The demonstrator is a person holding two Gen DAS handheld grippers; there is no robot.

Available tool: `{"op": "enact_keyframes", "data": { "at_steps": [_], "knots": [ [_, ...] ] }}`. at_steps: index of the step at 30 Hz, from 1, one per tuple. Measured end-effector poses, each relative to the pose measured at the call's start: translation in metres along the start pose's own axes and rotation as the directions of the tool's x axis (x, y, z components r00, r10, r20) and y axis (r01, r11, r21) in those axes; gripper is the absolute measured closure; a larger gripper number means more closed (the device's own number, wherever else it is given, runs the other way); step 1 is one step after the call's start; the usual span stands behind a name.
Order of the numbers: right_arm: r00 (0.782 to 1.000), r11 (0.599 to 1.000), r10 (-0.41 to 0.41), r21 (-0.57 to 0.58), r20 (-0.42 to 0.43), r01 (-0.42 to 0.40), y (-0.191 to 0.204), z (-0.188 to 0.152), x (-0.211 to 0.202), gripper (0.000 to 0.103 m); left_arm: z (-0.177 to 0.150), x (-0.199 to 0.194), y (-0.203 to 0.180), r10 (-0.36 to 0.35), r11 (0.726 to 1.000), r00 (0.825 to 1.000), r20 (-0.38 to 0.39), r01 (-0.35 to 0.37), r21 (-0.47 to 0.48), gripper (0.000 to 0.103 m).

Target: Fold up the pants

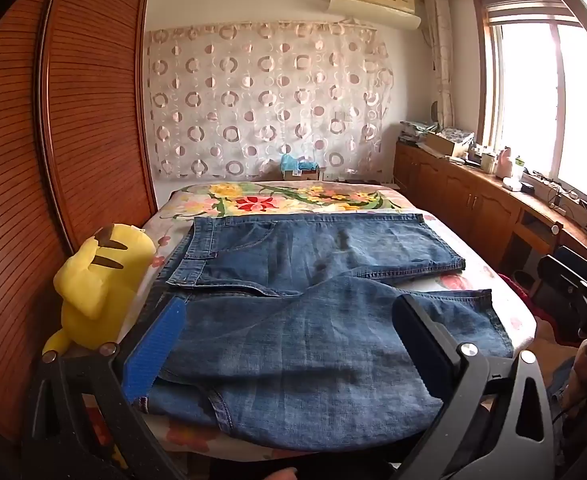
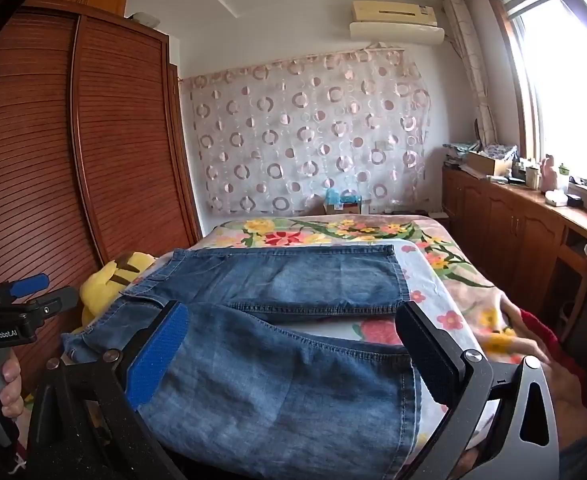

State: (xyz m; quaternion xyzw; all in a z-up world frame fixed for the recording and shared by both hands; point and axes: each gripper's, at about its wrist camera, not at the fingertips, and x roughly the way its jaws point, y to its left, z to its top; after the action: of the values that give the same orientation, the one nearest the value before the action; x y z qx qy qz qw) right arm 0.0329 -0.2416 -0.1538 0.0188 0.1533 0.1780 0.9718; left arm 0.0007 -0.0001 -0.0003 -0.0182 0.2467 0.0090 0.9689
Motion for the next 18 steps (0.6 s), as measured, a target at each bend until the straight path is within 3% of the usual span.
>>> {"op": "enact_keyframes", "data": {
  "at_steps": [18],
  "knots": [
    [1.000,1.000,0.000,0.002,-0.006,0.000,-0.0032,0.0003,-0.0012,0.000,0.0021,-0.0036,-0.0020,0.011,1.000,1.000,0.023,-0.012,0.021,0.000]
  ]
}}
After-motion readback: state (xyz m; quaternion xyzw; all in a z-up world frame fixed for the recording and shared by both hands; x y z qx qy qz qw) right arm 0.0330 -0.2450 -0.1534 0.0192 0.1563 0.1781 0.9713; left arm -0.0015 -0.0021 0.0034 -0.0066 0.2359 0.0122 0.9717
